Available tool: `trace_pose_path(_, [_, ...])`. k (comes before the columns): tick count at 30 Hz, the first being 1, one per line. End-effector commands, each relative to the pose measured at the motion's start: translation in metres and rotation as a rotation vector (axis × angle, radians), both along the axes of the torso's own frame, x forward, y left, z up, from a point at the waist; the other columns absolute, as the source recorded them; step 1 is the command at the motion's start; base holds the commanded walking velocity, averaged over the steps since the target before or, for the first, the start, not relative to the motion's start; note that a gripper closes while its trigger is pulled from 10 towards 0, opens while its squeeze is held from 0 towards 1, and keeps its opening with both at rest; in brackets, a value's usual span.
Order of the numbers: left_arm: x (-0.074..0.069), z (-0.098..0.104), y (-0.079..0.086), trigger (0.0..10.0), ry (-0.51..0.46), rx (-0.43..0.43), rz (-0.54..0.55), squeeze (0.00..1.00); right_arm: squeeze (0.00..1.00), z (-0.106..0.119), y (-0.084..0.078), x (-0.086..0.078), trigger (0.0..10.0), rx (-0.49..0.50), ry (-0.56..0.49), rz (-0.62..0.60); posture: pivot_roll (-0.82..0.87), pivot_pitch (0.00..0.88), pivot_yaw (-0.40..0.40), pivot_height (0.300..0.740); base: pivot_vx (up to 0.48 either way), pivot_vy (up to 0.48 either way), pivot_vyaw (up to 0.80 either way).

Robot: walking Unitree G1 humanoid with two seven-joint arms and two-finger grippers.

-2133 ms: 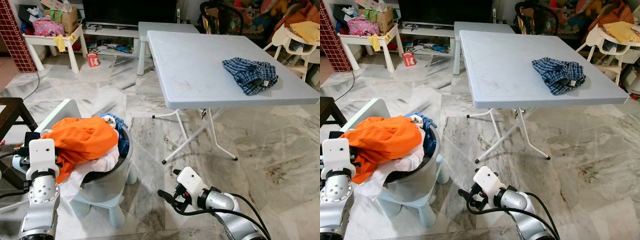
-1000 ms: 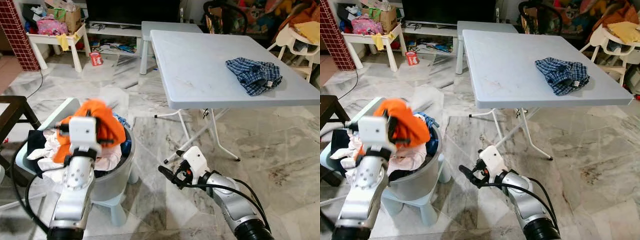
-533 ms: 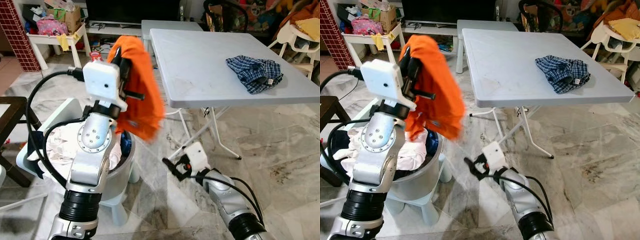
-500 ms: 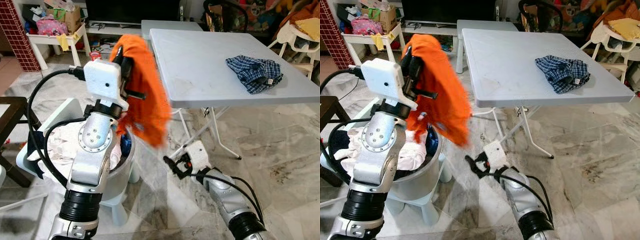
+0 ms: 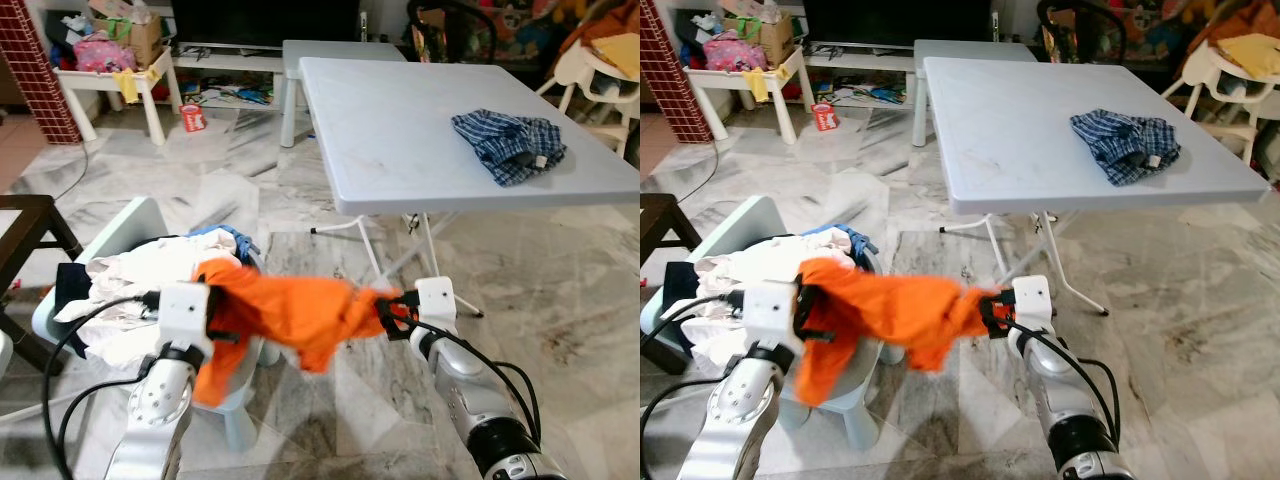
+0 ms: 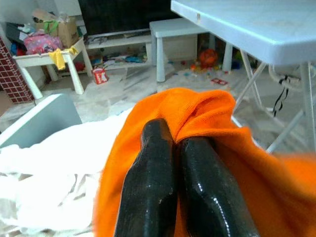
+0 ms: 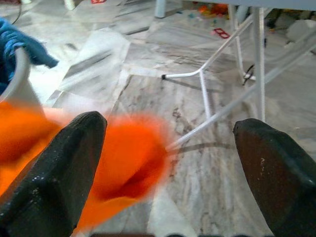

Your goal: Hang hanger

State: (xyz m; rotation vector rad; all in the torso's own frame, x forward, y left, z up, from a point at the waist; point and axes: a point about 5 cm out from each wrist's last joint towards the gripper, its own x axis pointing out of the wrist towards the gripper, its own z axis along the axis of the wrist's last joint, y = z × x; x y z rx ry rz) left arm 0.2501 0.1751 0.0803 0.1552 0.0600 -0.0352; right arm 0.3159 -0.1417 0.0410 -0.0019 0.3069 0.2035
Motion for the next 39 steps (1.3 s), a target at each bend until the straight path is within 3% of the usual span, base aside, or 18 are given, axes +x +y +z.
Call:
trace_pose_path(1, [0.000,0.000,-0.006,4.9,-0.017,0.002,-0.012,0.00,0.00,-0.002,-0.006,0.001,10.0,-0.001,0.015,-0.024,0.10,0.000,-0.090,0.740,0.000,0.000,-0.64])
trace_pose_path(5, [0.000,-0.003,-0.009,5.4,-0.010,0.001,-0.008,0.00,0.00,-0.002,-0.004,0.001,10.0,-0.003,0.022,-0.019,0.10,0.000,-0.095,0.740,0.000,0.000,-0.71])
trace_pose_path(6, [0.000,-0.003,-0.011,6.5,-0.008,-0.001,-0.012,0.00,0.00,-0.002,-0.004,0.001,10.0,-0.003,0.023,-0.018,0.10,0.000,-0.095,0.740,0.000,0.000,-0.77])
trace_pose_path(7, [0.000,-0.005,-0.013,10.0,-0.001,-0.008,-0.019,0.00,0.00,-0.003,-0.005,0.001,10.0,-0.003,0.025,-0.018,0.09,0.000,-0.094,0.740,0.000,0.000,-0.77])
trace_pose_path(15, [-0.003,-0.013,-0.016,10.0,0.026,-0.044,-0.061,0.00,0.00,-0.002,-0.007,0.002,10.0,0.000,0.020,-0.036,0.08,0.000,-0.076,0.740,0.000,0.000,-0.77])
trace_pose_path(26, [0.003,-0.007,-0.026,10.0,0.004,-0.068,-0.130,0.00,0.00,-0.005,-0.006,-0.002,10.0,0.006,0.022,-0.042,0.07,0.000,-0.069,0.740,0.101,0.000,-0.59])
trace_pose_path(39, [0.004,-0.003,-0.038,10.0,-0.015,-0.073,-0.190,0.00,0.00,-0.008,-0.002,-0.003,10.0,0.005,0.031,-0.033,0.08,0.000,-0.069,0.740,0.314,0.000,-0.76])
